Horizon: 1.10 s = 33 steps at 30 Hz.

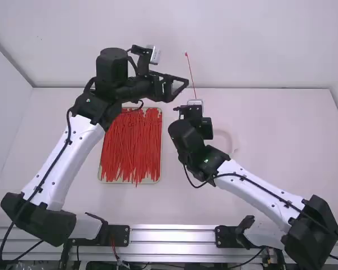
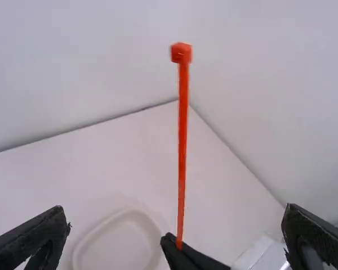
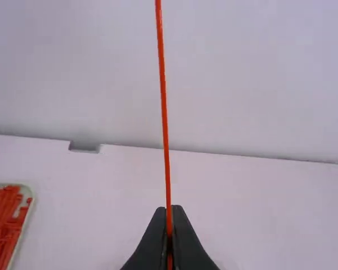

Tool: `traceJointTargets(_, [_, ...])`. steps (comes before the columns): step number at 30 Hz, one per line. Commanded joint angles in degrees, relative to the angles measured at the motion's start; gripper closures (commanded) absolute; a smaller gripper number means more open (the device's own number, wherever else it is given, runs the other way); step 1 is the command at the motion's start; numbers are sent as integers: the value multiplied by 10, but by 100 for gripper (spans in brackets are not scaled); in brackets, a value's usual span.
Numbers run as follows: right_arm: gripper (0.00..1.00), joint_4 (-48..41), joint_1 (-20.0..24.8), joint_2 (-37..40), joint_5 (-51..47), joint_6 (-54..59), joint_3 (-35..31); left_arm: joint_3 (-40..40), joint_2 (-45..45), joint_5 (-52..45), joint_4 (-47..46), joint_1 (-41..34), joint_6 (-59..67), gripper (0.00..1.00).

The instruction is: Fasten the cable tie

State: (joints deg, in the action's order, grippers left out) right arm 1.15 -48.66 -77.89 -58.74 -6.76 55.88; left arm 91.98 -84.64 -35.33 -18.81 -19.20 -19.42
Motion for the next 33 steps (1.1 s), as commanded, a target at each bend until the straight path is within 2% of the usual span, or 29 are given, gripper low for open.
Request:
traceJointTargets(1, [100,-2,-17,0,-113,9,23,13,2,8,5,-8,8,0])
traceJointTargets(9, [100,-1,-47,0,-212,28,23,13,2,-6,33,-11,-22,9])
traceJointTargets(16, [100,-1,-50,0,-228,28,23,13,2,3,72,-10,-64,28])
traceJointTargets(22, [100,6,-68,0,-228,28,23,13,2,-9,114,-14,-93,48])
traceJointTargets(33, [100,44,-69,0,-221,73,23,12,2,4,155,-32,-98,59])
